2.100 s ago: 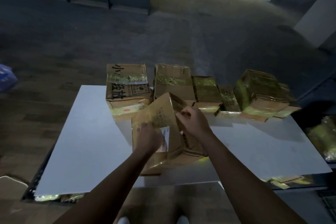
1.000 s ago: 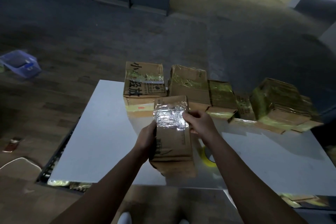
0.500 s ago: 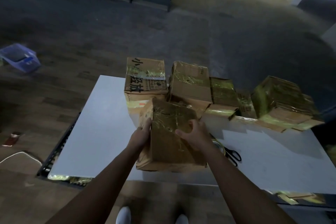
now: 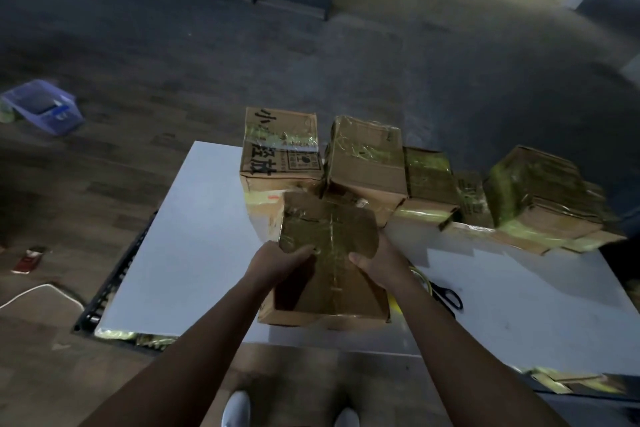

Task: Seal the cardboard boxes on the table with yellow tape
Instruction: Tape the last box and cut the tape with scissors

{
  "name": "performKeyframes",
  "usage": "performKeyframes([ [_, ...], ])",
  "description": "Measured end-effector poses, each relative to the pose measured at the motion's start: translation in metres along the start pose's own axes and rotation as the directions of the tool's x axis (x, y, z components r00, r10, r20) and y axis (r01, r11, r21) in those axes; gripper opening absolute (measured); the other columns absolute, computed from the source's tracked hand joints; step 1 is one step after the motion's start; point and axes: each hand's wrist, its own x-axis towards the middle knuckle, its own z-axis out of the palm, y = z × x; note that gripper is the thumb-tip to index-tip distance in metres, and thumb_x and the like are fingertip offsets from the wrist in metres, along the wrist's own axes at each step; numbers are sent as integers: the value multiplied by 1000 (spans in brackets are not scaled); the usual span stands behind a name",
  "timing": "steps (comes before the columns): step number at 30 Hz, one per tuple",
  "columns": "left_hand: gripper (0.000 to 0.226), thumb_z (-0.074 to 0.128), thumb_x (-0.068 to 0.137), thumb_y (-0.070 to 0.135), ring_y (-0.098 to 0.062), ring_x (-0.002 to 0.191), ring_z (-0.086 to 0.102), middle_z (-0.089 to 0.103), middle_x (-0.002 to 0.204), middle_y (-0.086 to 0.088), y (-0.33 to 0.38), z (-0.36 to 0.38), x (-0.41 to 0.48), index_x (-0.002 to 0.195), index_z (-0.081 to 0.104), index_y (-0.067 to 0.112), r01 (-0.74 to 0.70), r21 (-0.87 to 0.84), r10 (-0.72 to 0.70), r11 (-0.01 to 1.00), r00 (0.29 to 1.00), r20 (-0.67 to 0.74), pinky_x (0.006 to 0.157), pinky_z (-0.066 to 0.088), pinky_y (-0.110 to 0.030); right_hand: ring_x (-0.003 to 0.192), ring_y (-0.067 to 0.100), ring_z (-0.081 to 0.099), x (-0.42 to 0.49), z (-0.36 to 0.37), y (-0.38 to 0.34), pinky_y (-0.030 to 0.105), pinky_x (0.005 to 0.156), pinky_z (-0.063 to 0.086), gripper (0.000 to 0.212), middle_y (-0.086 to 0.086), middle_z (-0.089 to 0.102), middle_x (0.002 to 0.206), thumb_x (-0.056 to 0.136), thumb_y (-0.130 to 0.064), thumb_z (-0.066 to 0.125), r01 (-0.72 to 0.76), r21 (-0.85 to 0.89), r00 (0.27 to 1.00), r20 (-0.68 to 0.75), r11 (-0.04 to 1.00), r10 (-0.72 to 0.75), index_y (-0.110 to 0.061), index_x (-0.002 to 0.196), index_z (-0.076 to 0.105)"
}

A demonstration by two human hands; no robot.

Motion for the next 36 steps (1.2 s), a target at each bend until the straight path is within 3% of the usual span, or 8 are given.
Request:
performKeyframes([
  [3, 64, 73, 66, 61, -20, 81, 67, 68, 89, -4, -2, 0, 2, 96, 63, 6, 3, 162, 10, 987, 997, -83, 73, 59, -36, 109, 21, 58, -1, 1, 2, 40, 93, 49, 68, -1, 61, 122, 73, -45, 75, 46, -27, 999, 1, 999, -46, -24, 132, 47],
  [6, 79, 74, 68, 57, -30, 102, 60, 59, 108, -11, 0, 3, 3, 117, 47, 2, 71, 276, -6, 959, 973, -229, 82, 52, -39, 97, 18, 61, -3, 6, 6, 33, 82, 50, 49, 1, 65, 110, 80, -47, 69, 26, -117, 999, 49, 993, -20, -17, 117, 58],
  [13, 92, 81, 69, 35, -37, 123, 44, 45, 132, -20, 5, 6, 15, 136, 30, -2, 196, 164, -149, 967, 954, -260, 100, 44, -46, 93, 19, 59, -6, 8, 4, 33, 80, 49, 44, 1, 62, 103, 84, -48, 64, 31, -155, 999, 48, 987, -24, -15, 112, 57],
  [19, 75, 72, 74, 31, -34, 118, 47, 47, 128, -16, 4, 11, 13, 133, 35, 1, 204, 146, -156, 968, 945, -289, 97, 46, -48, 101, 22, 61, -7, 8, 3, 40, 87, 51, 49, 4, 64, 111, 84, -52, 64, 25, -166, 998, 61, 986, -15, -14, 116, 56],
  [22, 74, 67, 83, 25, -34, 132, 35, 34, 146, -15, 5, 21, 2, 143, 28, 5, 27, 285, 76, 958, 936, -345, 106, 38, -51, 107, 24, 59, -8, 6, 6, 40, 91, 49, 52, 4, 62, 119, 88, -53, 59, 18, -117, 995, 104, 993, -6, -15, 123, 54],
  [26, 54, 69, 82, 15, -40, 135, 35, 42, 144, -18, 4, 56, -16, 132, 50, 7, -335, 658, 592, 674, 777, -212, 108, 32, -56, 111, 27, 56, -11, -4, 14, 31, 85, 42, 42, 10, 60, 124, 98, -41, 48, 52, -108, 993, 106, 993, -41, -10, 125, 53],
  [31, 38, 55, 84, 13, -36, 116, 48, 54, 122, -18, 26, 102, -24, 120, 58, 2, -517, 608, 640, 602, 768, 20, 94, 44, -46, 106, 29, 59, -10, -28, 51, 30, 83, 43, 32, 10, 64, 112, 100, -33, 43, 17, -133, 999, 54, 991, -10, -11, 116, 60],
  [36, 38, 46, 77, 15, -34, 107, 53, 60, 113, -13, 36, 139, -26, 109, 65, 9, -559, 625, 659, 545, 747, 93, 90, 43, -42, 94, 32, 62, -2, -41, 101, 27, 69, 38, 21, 14, 61, 94, 97, -17, 42, -26, -232, 1000, 6, 972, 28, -7, 95, 60],
])
